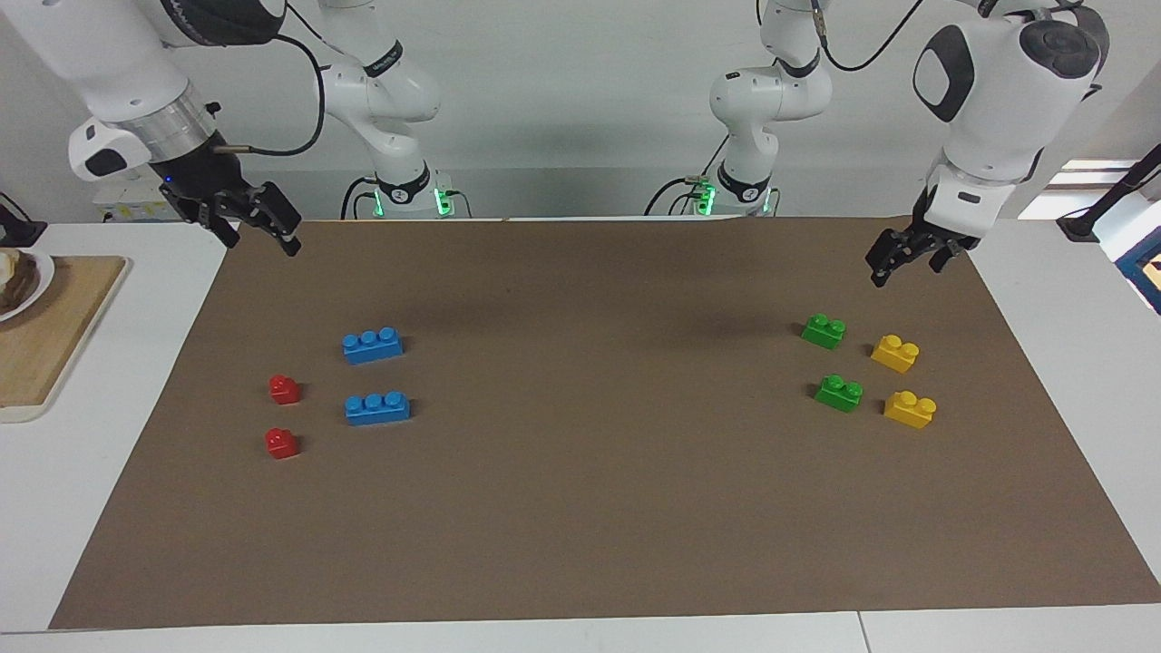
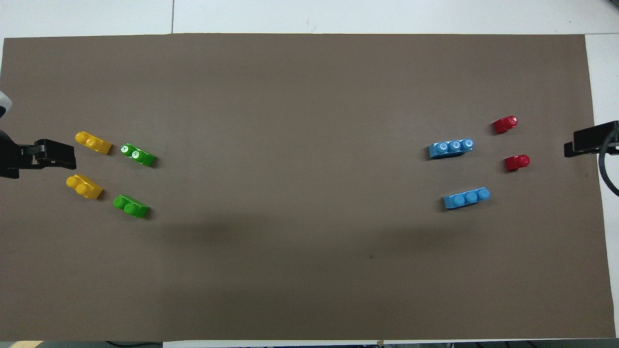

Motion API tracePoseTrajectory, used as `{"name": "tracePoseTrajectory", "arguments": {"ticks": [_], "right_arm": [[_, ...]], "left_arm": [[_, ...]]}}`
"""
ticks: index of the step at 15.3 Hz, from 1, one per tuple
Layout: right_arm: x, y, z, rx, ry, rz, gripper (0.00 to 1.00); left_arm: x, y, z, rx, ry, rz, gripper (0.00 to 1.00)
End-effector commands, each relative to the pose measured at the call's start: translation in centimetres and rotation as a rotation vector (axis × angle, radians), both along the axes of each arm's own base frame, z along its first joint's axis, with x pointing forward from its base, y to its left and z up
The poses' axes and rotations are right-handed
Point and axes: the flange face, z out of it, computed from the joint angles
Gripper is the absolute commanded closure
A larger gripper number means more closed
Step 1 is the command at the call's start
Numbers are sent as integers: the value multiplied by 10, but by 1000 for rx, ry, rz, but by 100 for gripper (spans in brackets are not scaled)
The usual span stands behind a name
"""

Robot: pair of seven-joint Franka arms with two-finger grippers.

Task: Remove green block with left arm and hold with right

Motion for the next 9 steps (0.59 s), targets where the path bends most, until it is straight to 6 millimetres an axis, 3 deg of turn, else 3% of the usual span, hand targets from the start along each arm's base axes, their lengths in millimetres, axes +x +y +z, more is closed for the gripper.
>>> {"name": "tracePoseTrajectory", "arguments": {"ticks": [1,5,9], "right_arm": [[-4,1,-3,-49,16,54,0],[-4,4,-10,-49,33,62,0],[-2,12,-12,-50,36,76,0]], "left_arm": [[-11,0,-2,-12,1,-87,0],[-6,2,-5,-13,5,-103,0],[3,5,5,-94,-11,-45,0]]}}
